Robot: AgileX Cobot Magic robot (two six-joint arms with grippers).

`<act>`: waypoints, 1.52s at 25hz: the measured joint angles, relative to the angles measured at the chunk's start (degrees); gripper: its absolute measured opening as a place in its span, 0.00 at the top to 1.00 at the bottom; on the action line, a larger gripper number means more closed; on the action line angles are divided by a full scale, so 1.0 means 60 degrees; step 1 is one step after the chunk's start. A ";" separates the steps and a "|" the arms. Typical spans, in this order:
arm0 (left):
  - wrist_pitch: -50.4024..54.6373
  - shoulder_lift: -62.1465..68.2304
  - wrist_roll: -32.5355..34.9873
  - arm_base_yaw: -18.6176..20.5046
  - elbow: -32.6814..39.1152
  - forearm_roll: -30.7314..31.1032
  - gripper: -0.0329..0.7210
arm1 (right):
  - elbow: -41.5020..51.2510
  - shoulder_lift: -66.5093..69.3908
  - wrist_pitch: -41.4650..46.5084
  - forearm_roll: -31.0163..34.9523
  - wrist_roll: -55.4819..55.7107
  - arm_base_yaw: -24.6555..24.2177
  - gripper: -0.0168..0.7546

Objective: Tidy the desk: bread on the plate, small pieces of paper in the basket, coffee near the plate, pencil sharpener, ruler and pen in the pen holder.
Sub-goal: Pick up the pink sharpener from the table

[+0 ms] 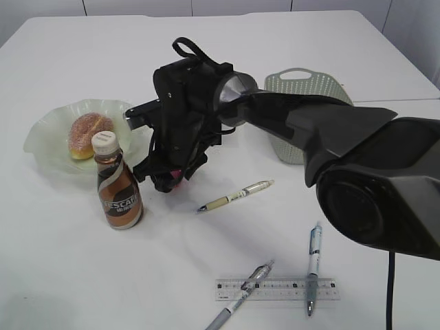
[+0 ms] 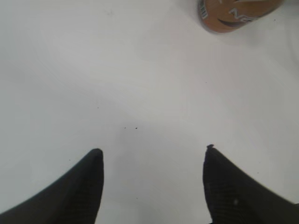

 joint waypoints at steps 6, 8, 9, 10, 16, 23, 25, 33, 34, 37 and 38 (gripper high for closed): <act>0.0000 0.0000 0.0000 0.0000 0.0000 0.0000 0.31 | -0.0514 0.0000 -0.0514 0.0000 0.0051 0.0000 0.37; 0.0000 0.0000 0.0000 0.0000 0.0000 0.0000 0.31 | -0.0529 0.0008 -0.0493 0.0000 0.0051 0.0000 0.37; 0.0000 0.0000 0.0000 0.0000 0.0000 0.0000 0.31 | -0.0537 0.0025 -0.0443 0.0000 0.0051 0.0000 0.37; 0.0000 0.0000 0.0000 0.0000 0.0000 0.0000 0.31 | -0.0537 0.0069 -0.0422 0.0000 0.0000 0.0000 0.37; 0.0000 0.0000 0.0000 0.0000 0.0000 0.0032 0.31 | -0.0537 0.0332 -0.0425 0.0000 0.0000 0.0000 0.37; 0.0000 0.0000 0.0000 0.0000 0.0000 0.0088 0.31 | -0.0537 0.0332 -0.0459 -0.0069 0.0000 0.0000 0.37; 0.0000 0.0000 0.0000 0.0000 0.0000 0.0096 0.31 | -0.0537 0.0351 -0.0467 -0.0091 0.0000 0.0000 0.37; 0.0000 0.0000 0.0000 0.0000 0.0000 0.0112 0.31 | -0.0537 0.0437 -0.0584 -0.0113 0.0000 0.0000 0.37; 0.0000 0.0000 0.0000 0.0000 0.0000 0.0112 0.31 | -0.0537 0.0437 -0.0603 -0.0113 0.0000 0.0000 0.37; 0.0000 0.0000 0.0000 0.0000 0.0000 0.0112 0.31 | -0.0537 0.0437 -0.0639 -0.0129 0.0000 0.0000 0.37; 0.0000 0.0000 0.0000 0.0000 0.0000 0.0112 0.31 | -0.0537 0.0441 -0.0659 -0.0132 0.0000 0.0000 0.37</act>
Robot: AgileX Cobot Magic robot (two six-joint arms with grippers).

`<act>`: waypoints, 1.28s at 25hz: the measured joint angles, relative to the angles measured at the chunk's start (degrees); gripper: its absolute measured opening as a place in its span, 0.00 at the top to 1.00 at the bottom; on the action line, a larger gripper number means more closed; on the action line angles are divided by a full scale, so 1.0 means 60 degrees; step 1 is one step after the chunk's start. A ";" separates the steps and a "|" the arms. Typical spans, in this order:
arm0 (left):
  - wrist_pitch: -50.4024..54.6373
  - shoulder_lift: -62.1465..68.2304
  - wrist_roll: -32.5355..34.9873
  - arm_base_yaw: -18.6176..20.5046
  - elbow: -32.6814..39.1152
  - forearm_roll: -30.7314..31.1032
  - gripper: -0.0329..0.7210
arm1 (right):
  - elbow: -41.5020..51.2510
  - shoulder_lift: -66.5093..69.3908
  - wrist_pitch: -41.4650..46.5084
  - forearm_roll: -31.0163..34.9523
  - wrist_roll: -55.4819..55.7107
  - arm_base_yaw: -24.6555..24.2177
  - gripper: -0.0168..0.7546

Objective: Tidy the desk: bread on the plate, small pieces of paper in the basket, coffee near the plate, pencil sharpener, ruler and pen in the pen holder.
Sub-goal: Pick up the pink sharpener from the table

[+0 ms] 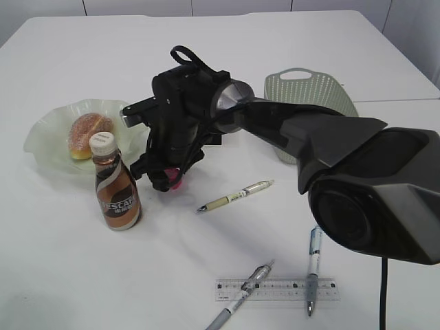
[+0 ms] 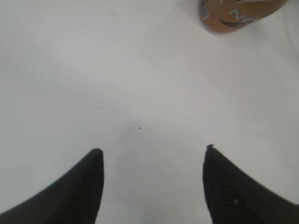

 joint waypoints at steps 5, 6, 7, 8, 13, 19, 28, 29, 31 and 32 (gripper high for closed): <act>0.0000 0.0000 0.0000 0.0000 0.0000 0.0007 0.31 | 0.0000 0.0016 -0.0104 -0.0055 0.0000 0.0000 0.37; 0.0000 0.0000 0.0000 0.0000 0.0000 0.0007 0.31 | 0.0000 0.0035 -0.0124 -0.0055 0.0000 0.0000 0.38; 0.0000 0.0000 0.0000 0.0000 0.0000 0.0022 0.31 | 0.0000 0.0035 -0.0143 -0.0073 0.0000 0.0000 0.39; 0.0000 0.0000 0.0000 0.0000 0.0000 0.0022 0.31 | 0.0000 0.0035 -0.0161 -0.0074 0.0000 0.0000 0.41; 0.0000 0.0000 0.0000 0.0000 0.0000 0.0022 0.31 | 0.0000 0.0049 -0.0198 -0.0169 0.0051 0.0000 0.44; 0.0017 0.0000 0.0000 0.0000 0.0000 0.0022 0.31 | 0.0000 0.0049 -0.0218 -0.0188 0.0051 0.0000 0.45; 0.0052 0.0000 0.0000 0.0000 0.0000 0.0022 0.31 | -0.0015 0.0049 0.0018 -0.0188 0.0116 0.0000 0.48; 0.0052 0.0000 0.0000 0.0000 0.0000 0.0022 0.31 | -0.0015 0.0049 0.0071 -0.0188 0.0116 0.0000 0.48; 0.0052 0.0000 0.0000 0.0000 0.0000 0.0022 0.31 | -0.0015 0.0031 0.0207 -0.0188 0.0116 0.0000 0.48; 0.0052 0.0000 0.0000 0.0000 0.0000 0.0022 0.31 | -0.0015 0.0030 0.0263 -0.0188 0.0116 0.0000 0.48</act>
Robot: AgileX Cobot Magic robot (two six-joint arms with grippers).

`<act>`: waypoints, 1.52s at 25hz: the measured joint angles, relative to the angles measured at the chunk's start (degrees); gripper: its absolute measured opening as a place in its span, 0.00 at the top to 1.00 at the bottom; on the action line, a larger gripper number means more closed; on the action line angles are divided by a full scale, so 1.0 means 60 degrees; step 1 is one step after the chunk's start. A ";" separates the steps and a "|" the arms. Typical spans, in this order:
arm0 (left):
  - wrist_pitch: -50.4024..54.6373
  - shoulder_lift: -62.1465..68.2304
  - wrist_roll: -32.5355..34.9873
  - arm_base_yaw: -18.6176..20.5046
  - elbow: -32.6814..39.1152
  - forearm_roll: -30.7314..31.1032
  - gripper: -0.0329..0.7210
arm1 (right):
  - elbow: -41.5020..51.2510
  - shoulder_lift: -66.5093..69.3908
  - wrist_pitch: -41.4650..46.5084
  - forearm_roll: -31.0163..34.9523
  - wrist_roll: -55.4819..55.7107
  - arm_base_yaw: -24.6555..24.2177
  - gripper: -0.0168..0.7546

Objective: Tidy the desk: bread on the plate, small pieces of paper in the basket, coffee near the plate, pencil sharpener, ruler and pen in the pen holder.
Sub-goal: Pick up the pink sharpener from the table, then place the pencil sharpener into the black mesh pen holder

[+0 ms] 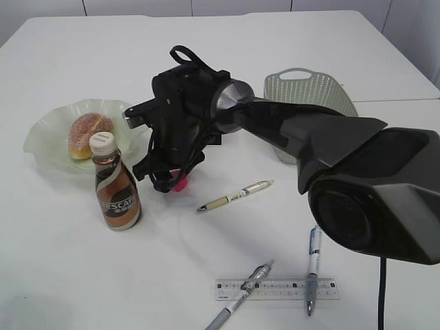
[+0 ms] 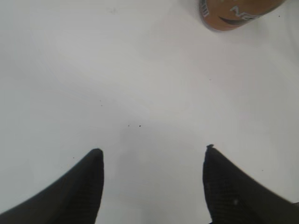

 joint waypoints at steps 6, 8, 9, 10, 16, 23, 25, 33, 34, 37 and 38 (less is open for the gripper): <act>0.0000 0.0000 0.0000 0.0000 0.0000 0.0007 0.31 | -0.0236 0.0000 0.0702 0.0000 0.0006 0.0000 0.48; 0.0000 0.0000 0.0000 0.0000 0.0000 0.0007 0.31 | -0.0412 0.0000 0.0998 0.0000 0.0006 0.0000 0.48; 0.0000 0.0000 0.0000 0.0000 0.0000 0.0007 0.31 | -0.0541 0.0000 0.1116 0.0000 0.0006 0.0000 0.48; 0.0000 0.0000 0.0000 0.0000 0.0000 0.0007 0.31 | -0.0683 0.0000 0.1202 0.0000 0.0006 0.0000 0.48; 0.0016 0.0000 0.0000 0.0000 0.0000 0.0047 0.31 | -0.1574 0.0000 0.1370 0.0017 0.0006 -0.0060 0.48; 0.0093 0.0000 0.0000 0.0000 0.0000 0.0117 0.31 | -0.2457 -0.0157 0.1445 0.0954 -0.0326 -0.0578 0.48; 0.0095 0.0000 0.0000 0.0000 0.0000 0.0124 0.31 | -0.2473 -0.0325 0.1461 0.1244 -0.0447 -0.0788 0.48; 0.0149 0.0000 0.0000 0.0000 0.0000 0.0139 0.31 | -0.2473 -0.0694 0.1489 0.2619 -0.0858 -0.1880 0.48; 0.0166 0.0000 0.0000 0.0000 0.0000 0.0139 0.31 | -0.2473 -0.0718 0.1489 0.2891 -0.0962 -0.2003 0.48; 0.0167 0.0000 0.0000 0.0000 0.0000 0.0146 0.31 | -0.2473 -0.0718 0.1489 0.3555 -0.1328 -0.2418 0.48; 0.0167 0.0000 0.0000 0.0000 0.0000 0.0146 0.31 | -0.2473 -0.0718 0.1489 0.3742 -0.1435 -0.2527 0.48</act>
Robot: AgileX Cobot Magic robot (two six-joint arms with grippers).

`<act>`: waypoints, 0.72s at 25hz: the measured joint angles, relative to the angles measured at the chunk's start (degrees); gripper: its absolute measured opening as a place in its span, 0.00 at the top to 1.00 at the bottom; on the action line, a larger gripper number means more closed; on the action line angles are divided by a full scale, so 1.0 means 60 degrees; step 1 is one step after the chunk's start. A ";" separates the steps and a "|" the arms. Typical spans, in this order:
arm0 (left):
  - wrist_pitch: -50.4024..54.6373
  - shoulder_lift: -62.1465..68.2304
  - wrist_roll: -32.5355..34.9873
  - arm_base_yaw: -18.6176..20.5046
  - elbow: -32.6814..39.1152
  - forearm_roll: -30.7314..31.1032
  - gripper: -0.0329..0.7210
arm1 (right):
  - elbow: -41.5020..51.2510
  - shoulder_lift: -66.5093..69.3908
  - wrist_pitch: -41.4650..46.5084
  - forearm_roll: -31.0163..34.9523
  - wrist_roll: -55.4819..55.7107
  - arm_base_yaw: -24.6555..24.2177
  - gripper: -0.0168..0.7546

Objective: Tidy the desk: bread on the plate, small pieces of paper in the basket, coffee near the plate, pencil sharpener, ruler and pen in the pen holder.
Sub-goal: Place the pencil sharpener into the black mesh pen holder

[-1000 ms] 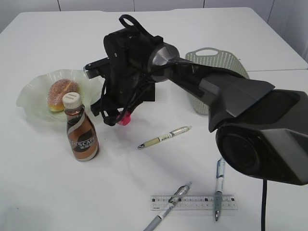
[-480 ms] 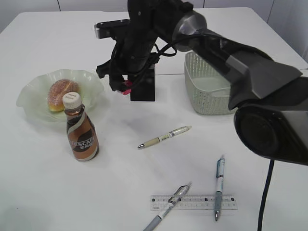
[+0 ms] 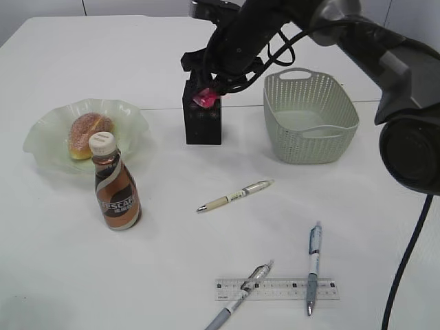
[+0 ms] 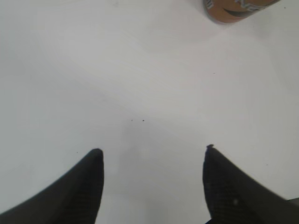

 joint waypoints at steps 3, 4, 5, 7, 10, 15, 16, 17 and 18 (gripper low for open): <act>0.0000 0.0000 0.0000 0.0000 0.0000 0.0000 0.31 | 0.0000 0.0000 0.0000 0.0466 -0.0265 -0.0289 0.48; 0.0000 0.0000 0.0000 0.0000 0.0000 0.0000 0.31 | 0.0000 0.0000 0.0000 0.0617 -0.0341 -0.0361 0.48; 0.0000 0.0000 0.0000 0.0000 0.0000 0.0000 0.31 | 0.0000 0.0000 -0.0026 0.0729 -0.0383 -0.0421 0.48; 0.0000 0.0000 0.0000 0.0000 0.0000 0.0000 0.31 | 0.0000 0.0000 -0.0335 0.0931 -0.0424 -0.0485 0.48; 0.0000 0.0000 0.0000 0.0000 0.0000 0.0000 0.31 | 0.0000 0.0000 -0.1139 0.1122 -0.0455 -0.0503 0.48; 0.0012 0.0000 0.0000 0.0000 0.0000 0.0000 0.31 | 0.0000 0.0147 -0.2186 0.1618 -0.0464 -0.0503 0.48; 0.0012 0.0000 0.0000 0.0000 0.0000 0.0000 0.31 | 0.0000 0.0217 -0.2337 0.1647 -0.0464 -0.0503 0.48; 0.0012 0.0000 0.0000 0.0000 0.0000 0.0000 0.31 | 0.0000 0.0279 -0.2439 0.1689 -0.0464 -0.0503 0.48; 0.0020 0.0000 0.0000 0.0000 0.0000 0.0000 0.31 | 0.0000 0.0362 -0.2536 0.1689 -0.0464 -0.0503 0.48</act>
